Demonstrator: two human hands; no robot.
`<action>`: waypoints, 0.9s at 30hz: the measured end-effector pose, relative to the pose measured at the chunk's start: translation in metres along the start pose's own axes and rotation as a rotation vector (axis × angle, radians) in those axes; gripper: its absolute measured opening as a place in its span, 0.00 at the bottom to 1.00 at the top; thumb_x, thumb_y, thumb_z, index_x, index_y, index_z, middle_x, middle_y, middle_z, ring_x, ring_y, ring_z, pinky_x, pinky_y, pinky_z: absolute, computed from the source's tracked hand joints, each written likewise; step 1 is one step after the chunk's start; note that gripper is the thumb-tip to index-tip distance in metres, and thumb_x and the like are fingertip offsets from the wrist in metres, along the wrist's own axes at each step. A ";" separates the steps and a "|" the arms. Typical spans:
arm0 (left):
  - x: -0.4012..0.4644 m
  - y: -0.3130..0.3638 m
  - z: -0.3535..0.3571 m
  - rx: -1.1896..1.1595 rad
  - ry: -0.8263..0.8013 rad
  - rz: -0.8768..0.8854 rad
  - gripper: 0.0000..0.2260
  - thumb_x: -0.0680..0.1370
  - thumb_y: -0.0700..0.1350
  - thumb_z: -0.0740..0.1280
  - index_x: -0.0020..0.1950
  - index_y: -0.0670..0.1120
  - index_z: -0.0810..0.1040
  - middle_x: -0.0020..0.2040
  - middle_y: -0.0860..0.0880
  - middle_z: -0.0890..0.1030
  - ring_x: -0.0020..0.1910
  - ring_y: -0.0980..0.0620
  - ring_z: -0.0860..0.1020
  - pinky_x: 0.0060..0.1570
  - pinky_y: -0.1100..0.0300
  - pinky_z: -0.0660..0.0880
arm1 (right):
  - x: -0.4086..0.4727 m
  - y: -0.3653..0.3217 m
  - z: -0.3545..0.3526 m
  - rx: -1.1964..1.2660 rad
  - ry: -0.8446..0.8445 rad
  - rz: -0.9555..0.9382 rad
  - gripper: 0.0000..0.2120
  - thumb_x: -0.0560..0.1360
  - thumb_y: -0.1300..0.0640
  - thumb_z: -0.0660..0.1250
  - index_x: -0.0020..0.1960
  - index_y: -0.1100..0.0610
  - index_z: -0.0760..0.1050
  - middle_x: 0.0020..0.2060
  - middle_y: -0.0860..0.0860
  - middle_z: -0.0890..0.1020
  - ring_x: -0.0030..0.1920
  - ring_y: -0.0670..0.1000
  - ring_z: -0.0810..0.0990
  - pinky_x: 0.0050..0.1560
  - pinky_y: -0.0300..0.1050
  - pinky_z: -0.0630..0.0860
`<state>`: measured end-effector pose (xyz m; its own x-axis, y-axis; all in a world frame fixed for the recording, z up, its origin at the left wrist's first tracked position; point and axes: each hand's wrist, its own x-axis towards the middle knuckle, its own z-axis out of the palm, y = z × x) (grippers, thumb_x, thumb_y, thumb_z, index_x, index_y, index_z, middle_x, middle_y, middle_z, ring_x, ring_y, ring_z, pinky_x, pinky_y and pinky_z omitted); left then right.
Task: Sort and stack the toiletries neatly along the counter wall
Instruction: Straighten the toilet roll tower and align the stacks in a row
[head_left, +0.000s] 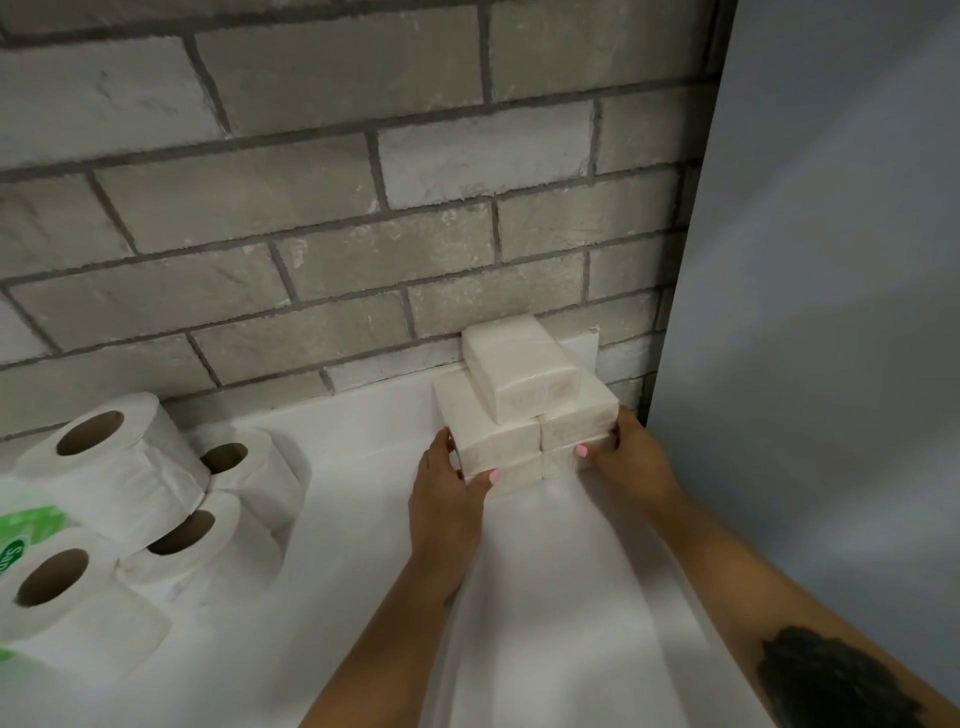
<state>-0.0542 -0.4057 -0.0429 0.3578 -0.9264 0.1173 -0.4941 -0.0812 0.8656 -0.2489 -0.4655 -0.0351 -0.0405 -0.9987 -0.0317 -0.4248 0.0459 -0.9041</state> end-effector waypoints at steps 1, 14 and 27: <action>0.001 0.000 0.000 -0.003 0.000 0.006 0.26 0.69 0.51 0.72 0.66 0.57 0.69 0.57 0.57 0.78 0.54 0.54 0.78 0.55 0.53 0.76 | -0.001 -0.001 0.001 -0.010 0.003 0.000 0.24 0.73 0.60 0.69 0.67 0.57 0.68 0.52 0.50 0.77 0.48 0.48 0.74 0.30 0.26 0.68; -0.032 0.001 -0.034 -0.043 -0.037 -0.039 0.34 0.75 0.51 0.69 0.76 0.47 0.56 0.74 0.50 0.64 0.72 0.50 0.64 0.72 0.53 0.62 | -0.055 -0.006 0.016 0.030 0.174 0.005 0.28 0.69 0.65 0.67 0.68 0.58 0.64 0.52 0.52 0.74 0.57 0.61 0.76 0.48 0.44 0.68; -0.099 -0.007 -0.192 -0.290 0.463 0.120 0.10 0.78 0.41 0.63 0.48 0.59 0.73 0.47 0.61 0.81 0.44 0.68 0.76 0.42 0.78 0.69 | -0.142 -0.090 0.113 0.294 0.150 -0.216 0.18 0.72 0.65 0.67 0.57 0.51 0.68 0.49 0.47 0.77 0.45 0.50 0.76 0.41 0.33 0.69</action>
<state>0.0661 -0.2430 0.0328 0.6554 -0.6595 0.3681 -0.3377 0.1801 0.9239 -0.1026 -0.3306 0.0023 -0.1191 -0.9692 0.2157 -0.1617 -0.1954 -0.9673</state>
